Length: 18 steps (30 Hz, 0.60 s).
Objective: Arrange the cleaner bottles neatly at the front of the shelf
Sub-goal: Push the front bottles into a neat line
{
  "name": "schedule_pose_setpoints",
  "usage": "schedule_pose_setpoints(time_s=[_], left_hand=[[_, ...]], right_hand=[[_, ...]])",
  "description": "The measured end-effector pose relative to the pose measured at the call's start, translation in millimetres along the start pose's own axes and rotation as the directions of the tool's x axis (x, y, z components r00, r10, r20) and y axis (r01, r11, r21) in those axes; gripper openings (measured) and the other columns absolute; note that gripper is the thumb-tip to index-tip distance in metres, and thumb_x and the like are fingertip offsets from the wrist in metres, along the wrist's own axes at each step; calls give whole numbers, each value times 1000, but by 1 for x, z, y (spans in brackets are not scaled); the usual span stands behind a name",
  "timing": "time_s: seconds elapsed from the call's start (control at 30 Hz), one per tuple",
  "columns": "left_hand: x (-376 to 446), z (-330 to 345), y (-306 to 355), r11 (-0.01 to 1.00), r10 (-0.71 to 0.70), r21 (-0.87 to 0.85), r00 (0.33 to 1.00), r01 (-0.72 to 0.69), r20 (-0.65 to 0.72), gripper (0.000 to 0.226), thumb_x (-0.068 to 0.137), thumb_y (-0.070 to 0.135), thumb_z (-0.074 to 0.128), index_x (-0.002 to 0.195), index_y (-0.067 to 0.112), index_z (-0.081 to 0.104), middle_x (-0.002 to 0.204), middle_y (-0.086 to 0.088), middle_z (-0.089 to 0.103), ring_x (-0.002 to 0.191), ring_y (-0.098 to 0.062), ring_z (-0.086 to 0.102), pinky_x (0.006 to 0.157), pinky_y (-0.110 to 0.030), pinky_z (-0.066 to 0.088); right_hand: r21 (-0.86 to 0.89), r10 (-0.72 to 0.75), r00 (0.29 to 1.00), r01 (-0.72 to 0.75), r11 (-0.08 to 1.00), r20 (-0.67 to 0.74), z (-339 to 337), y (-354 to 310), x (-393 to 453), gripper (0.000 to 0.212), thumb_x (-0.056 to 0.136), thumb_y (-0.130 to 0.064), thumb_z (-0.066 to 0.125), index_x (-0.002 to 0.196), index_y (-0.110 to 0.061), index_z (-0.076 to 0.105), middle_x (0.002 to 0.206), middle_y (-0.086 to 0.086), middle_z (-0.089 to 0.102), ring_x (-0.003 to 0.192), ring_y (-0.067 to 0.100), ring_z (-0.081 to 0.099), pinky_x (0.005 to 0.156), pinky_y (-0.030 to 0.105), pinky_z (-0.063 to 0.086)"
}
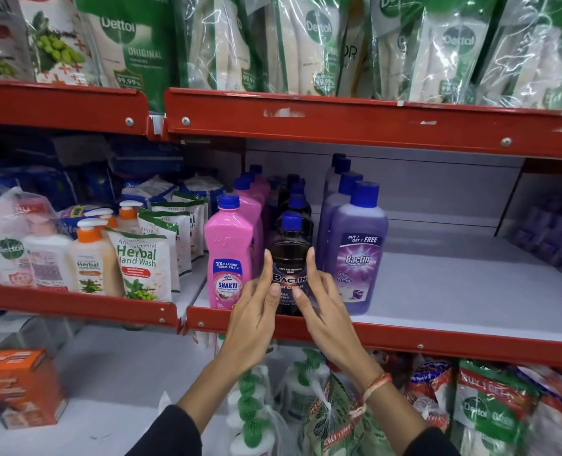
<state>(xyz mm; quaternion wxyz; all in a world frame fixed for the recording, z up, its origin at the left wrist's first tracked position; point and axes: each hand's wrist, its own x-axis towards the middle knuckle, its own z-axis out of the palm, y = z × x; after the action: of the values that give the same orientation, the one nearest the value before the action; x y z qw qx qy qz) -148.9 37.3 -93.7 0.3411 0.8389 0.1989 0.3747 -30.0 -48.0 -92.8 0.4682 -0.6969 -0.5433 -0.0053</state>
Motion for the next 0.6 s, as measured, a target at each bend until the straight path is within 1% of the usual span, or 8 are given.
schedule_pose_setpoints(time_s=[0.07, 0.17, 0.27, 0.33, 0.4, 0.43, 0.5, 0.6], left_hand=[[-3, 0, -2, 1000, 19, -7, 1000, -19, 0, 59, 88, 62, 14, 144, 53, -1, 139, 21, 29, 107, 35, 21, 102, -19, 21], [-9, 6, -3, 998, 54, 51, 987, -47, -150, 58, 91, 58, 19, 147, 42, 18, 144, 16, 33, 126, 13, 33, 106, -22, 28], [-10, 15, 7, 974, 224, 109, 904, -197, -365, 43, 97, 35, 34, 136, 22, 47, 128, 7, 45, 121, -7, 47, 103, -26, 40], [-4, 27, 21, 957, 290, 77, 905, -280, -310, 37, 97, 28, 37, 131, 20, 50, 124, 7, 48, 116, -6, 50, 101, -28, 44], [3, 46, 36, 962, 273, 19, 949, -273, -158, 41, 98, 33, 36, 138, 22, 41, 137, 5, 42, 128, -4, 42, 109, -30, 38], [8, 57, 43, 971, 237, -18, 968, -240, -86, 48, 98, 38, 35, 145, 24, 30, 148, 5, 32, 138, -5, 31, 116, -30, 29], [17, 78, 54, 989, 99, -114, 993, -91, 63, 66, 96, 50, 31, 151, 31, 0, 161, 11, -1, 148, -4, 1, 121, -31, 9], [36, 96, 54, 970, -43, -234, 991, 73, 130, 74, 89, 64, 24, 143, 42, -22, 159, 14, -17, 148, -6, -6, 123, -38, 5]], right_hand=[[-6, -8, 1000, 8, 1000, 3, 0, 3, -2, 63, 99, -46, 36, 143, -58, -7, 135, -10, 40, 107, -11, 50, 85, 3, 40], [-56, -64, 998, 64, 996, -10, -6, 8, -9, 58, 100, -40, 38, 148, -50, 6, 141, -13, 39, 114, -25, 38, 90, -6, 33], [-124, -94, 972, 68, 990, -217, -22, 18, -14, 45, 99, -42, 36, 144, -47, 29, 134, -9, 48, 107, -14, 50, 92, 22, 52], [-91, -71, 902, 36, 995, -426, -39, 26, -11, 41, 97, -41, 36, 138, -38, 41, 122, -5, 50, 99, -5, 55, 82, 30, 56], [-4, -13, 845, 13, 1000, -535, -57, 33, -6, 39, 98, -38, 40, 136, -29, 42, 122, -6, 43, 109, 9, 55, 90, 36, 54], [75, 41, 849, -2, 997, -527, -65, 37, -4, 41, 98, -40, 41, 138, -31, 38, 128, -5, 40, 116, 14, 51, 95, 38, 51], [306, 173, 924, -64, 950, -342, -77, 44, 0, 53, 93, -54, 39, 142, -48, 20, 146, 1, 33, 129, 18, 45, 102, 44, 46], [381, 226, 973, -192, 904, -47, -82, 53, 6, 55, 91, -63, 30, 132, -73, -5, 159, -16, 12, 141, 24, 35, 110, 58, 35]])
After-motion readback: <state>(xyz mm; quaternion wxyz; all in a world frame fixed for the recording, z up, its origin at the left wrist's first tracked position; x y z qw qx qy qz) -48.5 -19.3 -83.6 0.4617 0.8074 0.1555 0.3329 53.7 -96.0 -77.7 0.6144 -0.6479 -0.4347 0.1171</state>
